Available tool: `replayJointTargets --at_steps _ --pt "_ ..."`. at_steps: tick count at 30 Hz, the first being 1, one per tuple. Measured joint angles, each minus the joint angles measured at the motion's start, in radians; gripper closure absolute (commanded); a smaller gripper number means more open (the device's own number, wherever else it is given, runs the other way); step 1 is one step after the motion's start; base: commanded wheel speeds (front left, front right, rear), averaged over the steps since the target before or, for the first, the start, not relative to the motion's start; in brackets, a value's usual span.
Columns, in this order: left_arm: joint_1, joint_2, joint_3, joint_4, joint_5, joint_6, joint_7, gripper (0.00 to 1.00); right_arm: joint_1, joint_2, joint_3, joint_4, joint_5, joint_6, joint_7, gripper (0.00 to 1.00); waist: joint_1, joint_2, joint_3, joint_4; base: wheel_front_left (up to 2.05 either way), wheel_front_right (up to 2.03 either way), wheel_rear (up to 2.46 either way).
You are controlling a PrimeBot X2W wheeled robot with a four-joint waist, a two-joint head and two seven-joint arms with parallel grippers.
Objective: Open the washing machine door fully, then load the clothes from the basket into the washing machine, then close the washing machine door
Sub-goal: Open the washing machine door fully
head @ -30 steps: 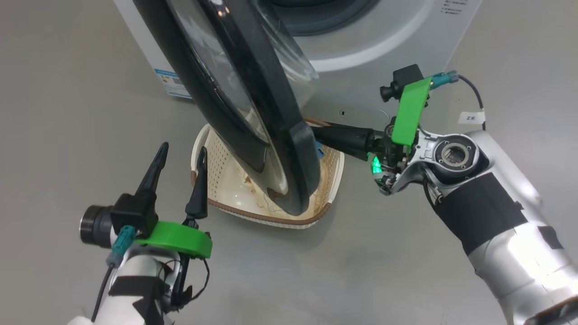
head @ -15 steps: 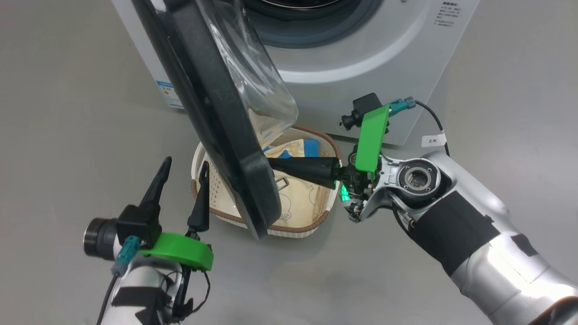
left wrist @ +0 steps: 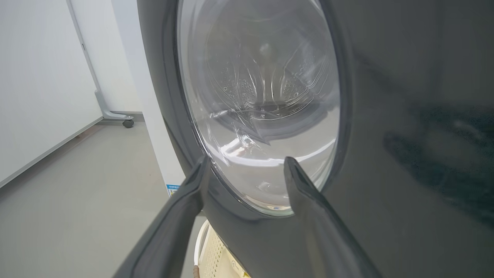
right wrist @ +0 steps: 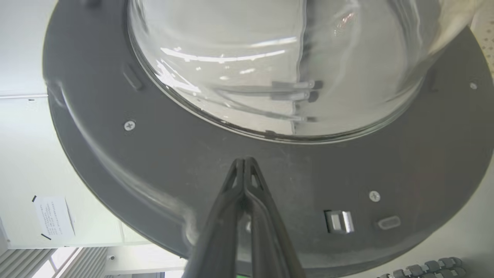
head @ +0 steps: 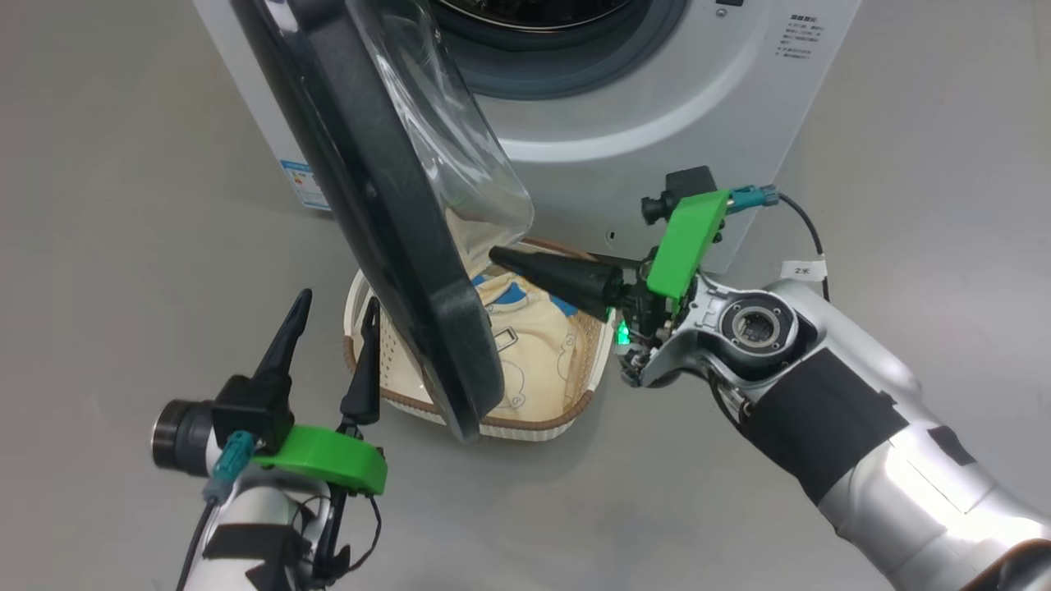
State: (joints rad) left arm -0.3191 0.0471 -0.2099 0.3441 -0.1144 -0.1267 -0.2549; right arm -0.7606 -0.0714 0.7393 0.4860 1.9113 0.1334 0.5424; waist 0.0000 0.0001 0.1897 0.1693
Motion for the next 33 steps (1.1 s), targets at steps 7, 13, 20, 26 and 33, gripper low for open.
replayJointTargets --at_steps 7,13,20,26,33 --pt "0.003 0.001 0.004 0.002 0.0 0.001 0.0 0.0 0.013 -0.041 -0.094 -0.036 -0.05 0.0 -0.202 0.63 0.0 0.0 -0.007 -0.008 0.0 0.0 0.0" --pt "0.025 0.006 0.011 0.007 0.0 0.004 0.0 0.0 0.074 -0.109 -0.156 -0.068 -0.146 0.0 -0.387 0.0 0.0 0.0 -0.019 -0.025 0.0 0.0 0.0" --pt "0.05 0.017 0.014 0.007 0.0 0.01 0.0 0.0 0.109 -0.194 -0.175 -0.059 -0.348 0.0 -0.625 0.0 0.0 0.0 -0.043 -0.054 0.0 0.0 0.0" --pt "0.062 0.021 0.014 0.011 0.0 0.013 0.0 0.0 0.127 -0.237 -0.178 -0.01 -0.505 0.0 -0.751 0.0 0.0 0.0 -0.06 -0.07 0.0 0.0 0.0" --pt "0.069 0.028 0.013 0.012 0.0 0.013 0.0 0.0 0.152 -0.259 -0.315 0.069 -0.893 0.0 -0.791 0.0 0.0 0.0 -0.081 -0.09 0.0 0.0 0.0"
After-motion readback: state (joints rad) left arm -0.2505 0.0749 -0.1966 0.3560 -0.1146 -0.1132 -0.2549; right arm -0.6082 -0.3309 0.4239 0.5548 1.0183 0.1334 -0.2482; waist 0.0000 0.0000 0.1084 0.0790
